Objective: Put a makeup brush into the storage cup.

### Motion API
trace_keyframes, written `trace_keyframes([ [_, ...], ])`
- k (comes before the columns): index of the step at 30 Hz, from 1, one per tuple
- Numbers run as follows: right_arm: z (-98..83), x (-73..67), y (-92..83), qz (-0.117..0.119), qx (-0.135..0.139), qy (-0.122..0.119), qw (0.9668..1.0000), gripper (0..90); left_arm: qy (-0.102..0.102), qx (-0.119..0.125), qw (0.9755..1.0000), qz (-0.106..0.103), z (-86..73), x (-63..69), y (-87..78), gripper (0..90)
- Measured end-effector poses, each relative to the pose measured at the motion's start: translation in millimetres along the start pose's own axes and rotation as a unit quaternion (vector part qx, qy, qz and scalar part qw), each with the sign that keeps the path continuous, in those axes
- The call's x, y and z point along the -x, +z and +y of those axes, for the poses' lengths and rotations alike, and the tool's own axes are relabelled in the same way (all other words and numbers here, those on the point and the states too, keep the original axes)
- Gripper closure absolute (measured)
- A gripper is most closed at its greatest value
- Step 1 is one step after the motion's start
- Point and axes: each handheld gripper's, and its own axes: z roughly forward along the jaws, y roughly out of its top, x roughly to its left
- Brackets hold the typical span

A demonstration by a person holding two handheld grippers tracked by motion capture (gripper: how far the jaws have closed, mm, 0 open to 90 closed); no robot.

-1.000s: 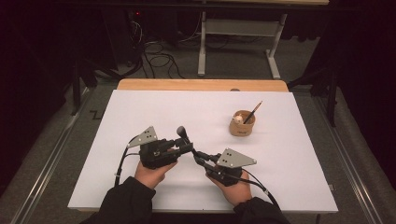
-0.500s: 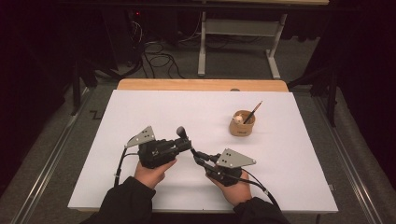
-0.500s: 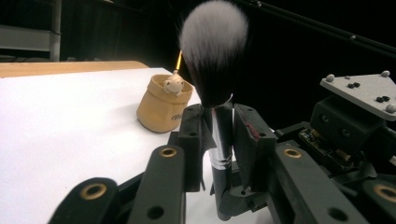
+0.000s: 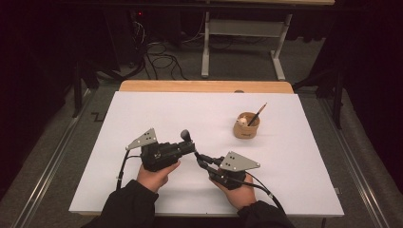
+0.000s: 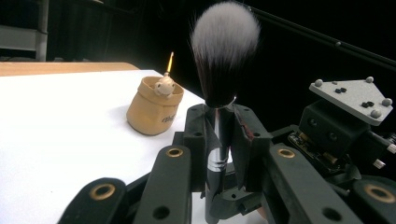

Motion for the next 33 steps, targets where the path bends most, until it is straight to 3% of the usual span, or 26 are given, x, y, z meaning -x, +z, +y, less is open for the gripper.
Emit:
trace_keyframes([
  [17, -0.3, -0.1, 0.7, 0.0, -0.001, 0.005, 1.0, 79.3, 0.01, -0.001, 0.9999, 0.002, -0.3, 2.1, 0.0, 77.6],
  [22, -0.1, 1.9, 0.8, 0.001, -0.003, 0.014, 0.9999, 73.1, 0.016, -0.005, 0.9999, 0.003, -0.5, 3.2, 0.6, 77.7],
  [28, -0.3, 1.2, 1.2, 0.006, -0.006, 0.023, 0.9997, 64.2, 0.036, -0.016, 0.9991, 0.012, -0.3, 8.1, 2.4, 77.7],
  [33, -0.2, 1.2, 1.5, 0.007, -0.01, 0.031, 0.9994, 59.0, 0.064, -0.041, 0.9967, 0.031, -0.5, 12.6, 5.0, 77.7],
])
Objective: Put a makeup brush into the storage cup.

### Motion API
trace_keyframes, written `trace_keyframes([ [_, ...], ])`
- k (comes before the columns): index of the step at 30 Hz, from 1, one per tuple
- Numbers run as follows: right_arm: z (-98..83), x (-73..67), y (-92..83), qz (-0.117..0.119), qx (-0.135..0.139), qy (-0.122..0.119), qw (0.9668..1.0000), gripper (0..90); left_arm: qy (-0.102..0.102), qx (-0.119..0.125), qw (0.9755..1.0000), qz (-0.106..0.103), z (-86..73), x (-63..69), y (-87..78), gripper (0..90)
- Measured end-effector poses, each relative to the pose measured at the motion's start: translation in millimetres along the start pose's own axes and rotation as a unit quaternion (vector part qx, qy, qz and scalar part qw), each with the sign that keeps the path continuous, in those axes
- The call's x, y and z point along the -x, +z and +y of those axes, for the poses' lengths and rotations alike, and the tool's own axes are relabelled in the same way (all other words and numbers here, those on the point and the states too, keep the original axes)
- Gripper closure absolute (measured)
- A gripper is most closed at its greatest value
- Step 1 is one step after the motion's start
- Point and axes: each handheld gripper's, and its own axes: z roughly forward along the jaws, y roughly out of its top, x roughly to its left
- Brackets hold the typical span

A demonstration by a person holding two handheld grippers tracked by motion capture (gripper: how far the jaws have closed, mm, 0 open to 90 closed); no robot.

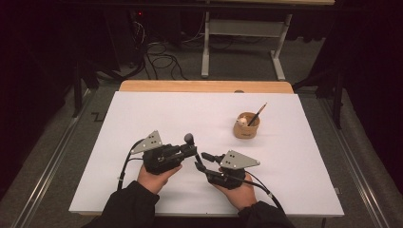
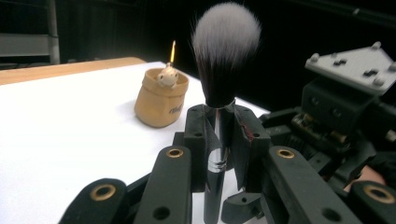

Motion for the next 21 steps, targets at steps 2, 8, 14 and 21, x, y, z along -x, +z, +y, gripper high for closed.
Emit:
trace_keyframes([
  [2, 0.4, -0.2, 0.3, 0.0, 0.0, 0.0, 1.0, 57.6, 0.008, -0.008, 0.9999, 0.005, 0.1, 1.9, 1.2, 77.6],
  [8, 2.8, -3.4, 1.1, -0.006, 0.002, -0.002, 1.0, 57.6, 0.031, -0.032, 0.9988, 0.02, 0.2, 7.8, 5.1, 77.6],
  [14, 4.2, -7.2, 3.2, -0.018, -0.002, -0.003, 0.9998, 58.6, 0.045, -0.048, 0.9974, 0.03, 0.2, 11.1, 7.6, 77.6],
  [21, 4.7, -8.1, 3.7, -0.019, 0.0, 0.003, 0.9998, 63.0, 0.051, -0.059, 0.9963, 0.035, 0.2, 14.2, 9.9, 77.6],
])
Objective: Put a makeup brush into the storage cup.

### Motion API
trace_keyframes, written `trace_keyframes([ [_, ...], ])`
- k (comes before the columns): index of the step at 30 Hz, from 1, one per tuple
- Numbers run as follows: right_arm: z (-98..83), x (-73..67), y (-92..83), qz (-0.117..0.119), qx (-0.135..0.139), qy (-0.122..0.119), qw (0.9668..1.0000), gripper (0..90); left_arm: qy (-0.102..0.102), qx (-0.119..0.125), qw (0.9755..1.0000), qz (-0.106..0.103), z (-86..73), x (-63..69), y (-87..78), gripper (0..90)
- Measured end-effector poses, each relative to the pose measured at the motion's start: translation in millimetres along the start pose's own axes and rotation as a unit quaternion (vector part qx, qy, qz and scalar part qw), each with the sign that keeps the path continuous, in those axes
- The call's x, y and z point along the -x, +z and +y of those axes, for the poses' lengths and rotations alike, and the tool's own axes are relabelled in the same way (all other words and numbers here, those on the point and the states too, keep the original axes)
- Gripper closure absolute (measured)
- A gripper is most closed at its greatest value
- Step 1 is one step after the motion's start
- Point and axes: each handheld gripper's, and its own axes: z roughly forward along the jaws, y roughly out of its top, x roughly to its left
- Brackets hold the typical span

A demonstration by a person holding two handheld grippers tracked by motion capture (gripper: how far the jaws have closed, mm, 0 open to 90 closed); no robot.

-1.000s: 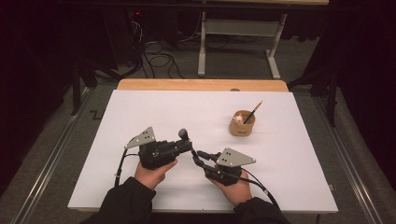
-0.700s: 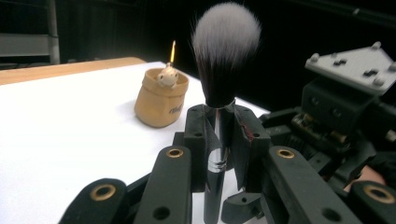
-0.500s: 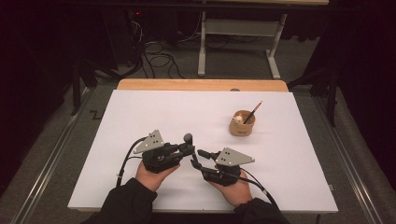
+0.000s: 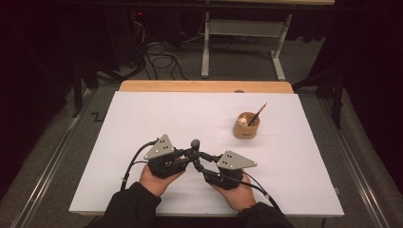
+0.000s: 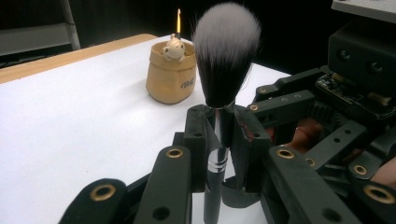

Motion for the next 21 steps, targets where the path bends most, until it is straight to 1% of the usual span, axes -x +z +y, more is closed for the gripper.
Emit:
trace_keyframes([
  [4, -1.1, 0.3, 0.8, -0.001, -0.006, 0.002, 1.0, 66.8, -0.002, -0.002, 1.0, 0.001, -0.1, -0.2, 0.2, 77.6],
  [6, -1.1, 0.4, 0.6, -0.002, -0.005, 0.002, 1.0, 68.1, -0.003, -0.002, 1.0, 0.0, -0.1, -0.2, 0.4, 77.6],
  [9, -0.9, 0.7, 0.0, -0.002, -0.003, 0.009, 1.0, 70.7, -0.005, -0.002, 1.0, -0.001, -0.3, 0.0, 1.0, 77.6],
  [13, -0.7, 0.9, -0.7, -0.002, 0.002, 0.011, 0.9999, 73.0, -0.005, -0.003, 1.0, -0.003, -0.5, 0.3, 1.4, 77.6],
  [21, -0.8, 1.0, -0.8, 0.0, 0.002, 0.014, 0.9999, 77.0, -0.006, -0.002, 1.0, -0.005, -0.6, 0.6, 1.6, 77.6],
])
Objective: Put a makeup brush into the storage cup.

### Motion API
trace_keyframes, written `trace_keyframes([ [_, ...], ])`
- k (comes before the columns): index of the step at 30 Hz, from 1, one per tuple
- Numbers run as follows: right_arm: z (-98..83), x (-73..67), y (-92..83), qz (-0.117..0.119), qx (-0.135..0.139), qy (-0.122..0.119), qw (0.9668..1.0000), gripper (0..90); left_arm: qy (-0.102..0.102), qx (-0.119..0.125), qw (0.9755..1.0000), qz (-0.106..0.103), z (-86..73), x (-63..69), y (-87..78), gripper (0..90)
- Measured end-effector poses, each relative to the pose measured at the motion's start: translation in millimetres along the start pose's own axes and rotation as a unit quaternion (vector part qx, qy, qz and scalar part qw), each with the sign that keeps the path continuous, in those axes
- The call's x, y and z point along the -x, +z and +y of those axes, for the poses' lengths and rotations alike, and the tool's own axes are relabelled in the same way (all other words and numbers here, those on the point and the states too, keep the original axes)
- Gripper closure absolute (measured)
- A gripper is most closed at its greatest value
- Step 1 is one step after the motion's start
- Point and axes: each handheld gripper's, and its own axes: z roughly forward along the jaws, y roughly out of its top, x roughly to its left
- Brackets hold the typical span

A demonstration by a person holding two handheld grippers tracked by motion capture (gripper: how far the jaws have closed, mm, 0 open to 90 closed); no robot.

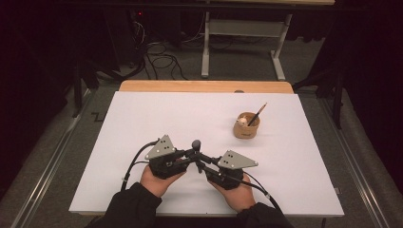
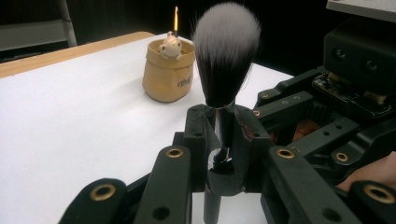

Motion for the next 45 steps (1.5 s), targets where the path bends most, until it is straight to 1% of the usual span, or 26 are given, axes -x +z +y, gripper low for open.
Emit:
trace_keyframes([
  [7, -0.1, -0.8, 0.0, 0.0, 0.002, -0.002, 1.0, 79.7, -0.003, 0.003, 1.0, -0.001, 0.1, -0.1, -0.1, 77.5],
  [20, 0.1, -1.6, -1.0, -0.003, 0.003, -0.007, 1.0, 80.3, -0.003, 0.003, 1.0, -0.002, 0.3, -0.4, -0.3, 76.3],
  [26, 0.4, -1.1, -1.6, -0.004, 0.005, -0.007, 1.0, 80.4, -0.008, 0.003, 1.0, -0.003, 0.5, -1.6, -0.7, 70.5],
  [30, 0.3, -0.9, -1.7, -0.006, 0.004, -0.007, 1.0, 80.4, -0.01, 0.006, 0.9999, -0.001, 1.0, -2.4, -1.6, 63.7],
  [38, -0.3, 2.2, -3.1, -0.012, 0.005, -0.004, 0.9999, 80.4, -0.007, 0.013, 0.9999, -0.002, 1.2, -4.1, -5.9, 58.1],
  [41, 0.0, 3.9, -4.5, -0.015, 0.007, -0.002, 0.9999, 80.4, -0.007, 0.016, 0.9998, 0.001, 1.2, -5.9, -8.7, 57.0],
  [45, 0.2, 6.3, -6.8, -0.021, 0.007, -0.001, 0.9998, 80.4, -0.006, 0.021, 0.9997, 0.012, 0.7, -8.9, -13.3, 54.7],
])
